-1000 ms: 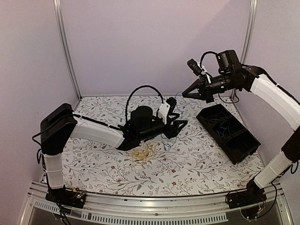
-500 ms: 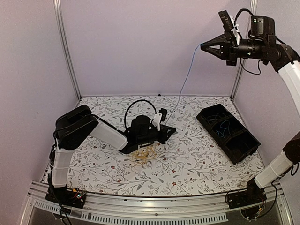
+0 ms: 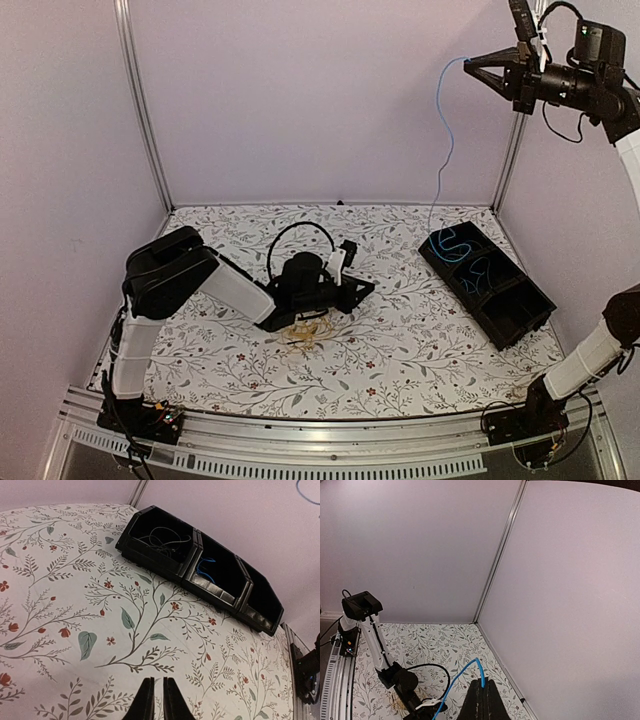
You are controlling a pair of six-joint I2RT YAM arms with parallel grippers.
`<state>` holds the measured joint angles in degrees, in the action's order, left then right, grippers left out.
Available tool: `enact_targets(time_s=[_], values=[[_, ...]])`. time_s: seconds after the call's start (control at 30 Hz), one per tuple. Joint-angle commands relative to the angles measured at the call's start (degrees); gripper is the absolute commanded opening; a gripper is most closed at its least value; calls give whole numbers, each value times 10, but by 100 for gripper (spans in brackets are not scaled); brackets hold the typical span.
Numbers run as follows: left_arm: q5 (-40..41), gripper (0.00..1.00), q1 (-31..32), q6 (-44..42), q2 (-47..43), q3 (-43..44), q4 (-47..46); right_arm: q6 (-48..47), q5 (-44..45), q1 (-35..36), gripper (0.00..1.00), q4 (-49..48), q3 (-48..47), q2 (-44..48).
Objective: Untangle the cables
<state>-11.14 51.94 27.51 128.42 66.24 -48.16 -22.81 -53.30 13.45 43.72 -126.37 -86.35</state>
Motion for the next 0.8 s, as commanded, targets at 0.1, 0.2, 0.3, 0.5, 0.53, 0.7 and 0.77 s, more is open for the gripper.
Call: enact_targets(time_s=[0.1, 0.2, 0.3, 0.5, 0.53, 0.7, 0.77], values=[[-10, 12, -4, -3, -25, -8, 4, 30, 48, -52, 0, -43, 27, 9], [-10, 21, -4, -6, -52, -21, 14, 25, 69, -71, 0, -52, 57, 19], [-8, 28, -4, -10, -83, -37, 22, 27, 75, -97, 0, -63, 88, 31], [-7, 34, -3, -15, -139, -63, 40, 39, 60, -166, 0, -97, 154, 58], [-4, 35, -2, -16, -146, -66, 44, 42, 54, -176, 0, -102, 163, 61], [14, 37, -1, -21, -172, -71, 60, 53, 38, -209, 0, -117, 194, 74], [19, 38, -2, -25, -177, -70, 67, 56, 32, -221, 0, -118, 197, 77]])
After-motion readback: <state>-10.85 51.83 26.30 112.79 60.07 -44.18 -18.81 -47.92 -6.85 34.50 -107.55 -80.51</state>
